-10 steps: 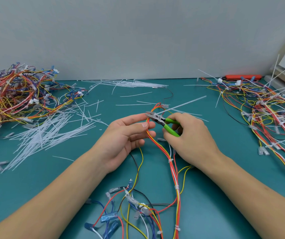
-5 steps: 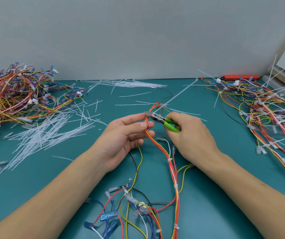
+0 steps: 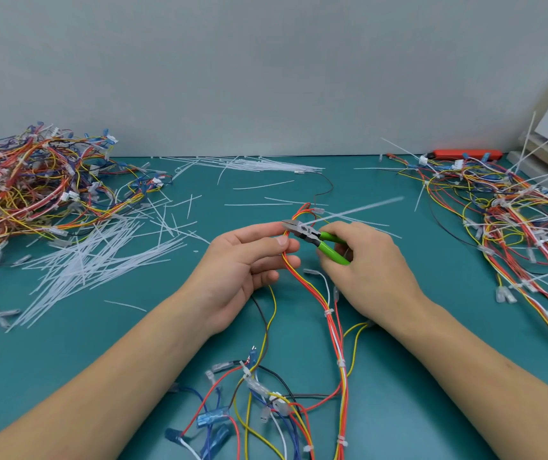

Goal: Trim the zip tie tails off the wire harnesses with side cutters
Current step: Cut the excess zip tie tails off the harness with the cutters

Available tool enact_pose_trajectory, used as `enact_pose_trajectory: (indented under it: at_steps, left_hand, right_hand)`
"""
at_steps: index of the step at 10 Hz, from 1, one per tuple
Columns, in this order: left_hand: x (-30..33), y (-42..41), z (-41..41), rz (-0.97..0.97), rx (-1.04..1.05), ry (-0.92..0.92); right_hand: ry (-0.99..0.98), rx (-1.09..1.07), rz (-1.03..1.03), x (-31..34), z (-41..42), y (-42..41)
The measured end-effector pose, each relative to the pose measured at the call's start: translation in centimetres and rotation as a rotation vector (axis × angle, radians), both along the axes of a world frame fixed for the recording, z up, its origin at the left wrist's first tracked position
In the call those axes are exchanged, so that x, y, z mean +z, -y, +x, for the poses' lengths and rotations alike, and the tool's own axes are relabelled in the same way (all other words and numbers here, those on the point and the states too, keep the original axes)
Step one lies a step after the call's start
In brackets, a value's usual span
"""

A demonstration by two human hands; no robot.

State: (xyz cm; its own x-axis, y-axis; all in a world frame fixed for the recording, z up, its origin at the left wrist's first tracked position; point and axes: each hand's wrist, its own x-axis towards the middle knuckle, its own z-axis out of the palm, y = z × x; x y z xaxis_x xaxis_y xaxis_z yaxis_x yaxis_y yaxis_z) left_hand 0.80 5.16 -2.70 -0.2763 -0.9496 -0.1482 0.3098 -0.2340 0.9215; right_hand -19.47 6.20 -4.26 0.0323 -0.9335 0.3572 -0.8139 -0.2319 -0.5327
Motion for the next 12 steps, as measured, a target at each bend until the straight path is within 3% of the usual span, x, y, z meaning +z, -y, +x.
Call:
enact_pose_trajectory:
  at_steps: [10, 12]
  left_hand:
    - [0.28, -0.12, 0.06, 0.015, -0.019, -0.006]
    - [0.29, -0.22, 0.05, 0.015, -0.019, -0.005]
  right_hand:
    - [-0.061, -0.033, 0.018, 0.25, -0.11, 0.24]
    - [0.003, 0.004, 0.017, -0.16, -0.06, -0.02]
